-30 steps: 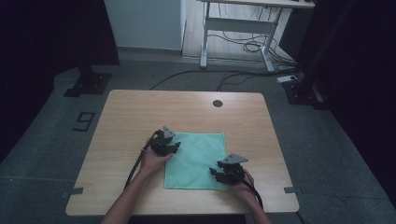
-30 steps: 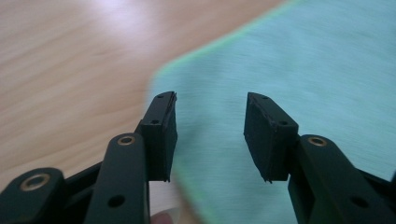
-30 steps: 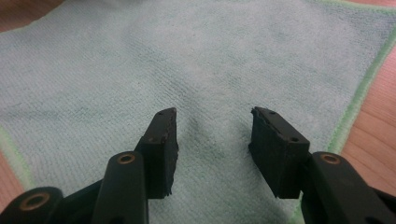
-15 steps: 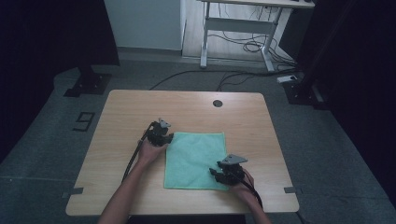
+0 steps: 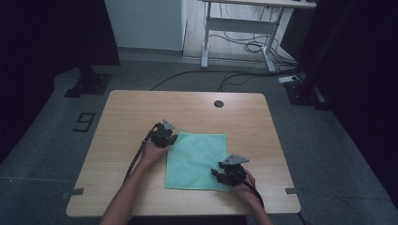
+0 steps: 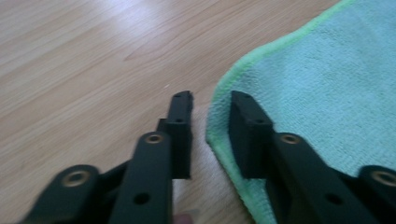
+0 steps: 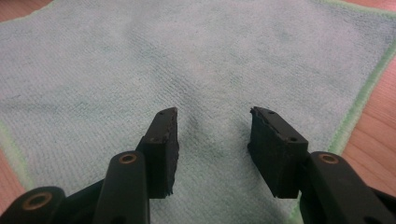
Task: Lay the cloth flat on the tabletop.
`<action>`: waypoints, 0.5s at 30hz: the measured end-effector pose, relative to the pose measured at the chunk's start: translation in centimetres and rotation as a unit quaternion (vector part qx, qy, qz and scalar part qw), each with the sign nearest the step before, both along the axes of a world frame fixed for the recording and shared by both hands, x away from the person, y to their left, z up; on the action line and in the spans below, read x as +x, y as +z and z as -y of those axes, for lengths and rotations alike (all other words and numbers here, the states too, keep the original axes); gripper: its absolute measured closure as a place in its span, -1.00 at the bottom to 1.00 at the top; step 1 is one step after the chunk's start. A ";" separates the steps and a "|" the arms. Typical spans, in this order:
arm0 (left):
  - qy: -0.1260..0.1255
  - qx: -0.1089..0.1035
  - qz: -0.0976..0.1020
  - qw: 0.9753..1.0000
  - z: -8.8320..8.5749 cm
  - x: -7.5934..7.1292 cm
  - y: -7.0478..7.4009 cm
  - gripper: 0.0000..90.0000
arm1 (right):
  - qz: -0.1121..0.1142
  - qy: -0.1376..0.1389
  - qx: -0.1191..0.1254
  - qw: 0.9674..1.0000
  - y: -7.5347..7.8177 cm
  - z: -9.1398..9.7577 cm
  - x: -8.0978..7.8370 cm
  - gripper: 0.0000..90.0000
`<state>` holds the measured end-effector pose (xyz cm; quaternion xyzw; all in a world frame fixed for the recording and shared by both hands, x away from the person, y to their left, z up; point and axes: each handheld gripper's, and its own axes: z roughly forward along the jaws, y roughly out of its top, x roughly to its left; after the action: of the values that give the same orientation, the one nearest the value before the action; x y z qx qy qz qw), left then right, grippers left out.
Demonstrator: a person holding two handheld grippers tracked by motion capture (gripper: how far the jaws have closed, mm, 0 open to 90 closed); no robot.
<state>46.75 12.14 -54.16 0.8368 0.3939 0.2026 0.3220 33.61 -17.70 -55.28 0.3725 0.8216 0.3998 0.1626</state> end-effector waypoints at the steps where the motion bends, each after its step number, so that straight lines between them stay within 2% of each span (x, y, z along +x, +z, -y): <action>1: 0.000 0.000 0.000 1.000 0.0 0.0 0.0 0.68 | 0.000 0.000 0.000 1.000 0.0 0.0 0.0 0.16; 4: -0.010 -0.001 0.002 1.000 0.1 0.0 -0.1 0.80 | 0.000 -0.001 0.001 1.000 0.0 0.1 0.0 0.17; 6: -0.012 0.007 0.004 1.000 0.2 -0.1 0.0 0.90 | 0.000 -0.001 0.001 1.000 0.0 0.2 0.0 0.18; 9: -0.011 0.006 -0.001 1.000 0.1 -0.2 0.1 0.96 | 0.000 -0.002 0.000 1.000 0.0 0.4 0.0 0.18; 11: -0.012 -0.002 -0.007 1.000 -0.2 -0.3 0.2 0.97 | 0.000 -0.003 0.001 1.000 0.0 0.4 0.0 0.18; 12: -0.009 -0.014 -0.008 1.000 -0.7 -0.4 0.6 0.97 | 0.002 -0.004 -0.001 1.000 0.0 0.5 0.1 0.18; 13: -0.009 -0.014 -0.008 1.000 -0.7 -0.4 0.6 0.97 | 0.002 -0.004 -0.001 1.000 0.0 0.5 0.1 0.18; 15: -0.004 -0.034 -0.010 0.999 -1.3 -0.5 1.0 0.97 | 0.006 -0.008 -0.002 1.000 0.1 0.5 0.0 0.19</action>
<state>46.29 13.46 -53.20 0.8288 0.4002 0.1797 0.3475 33.59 -18.19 -55.17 0.3760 0.8186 0.3989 0.1714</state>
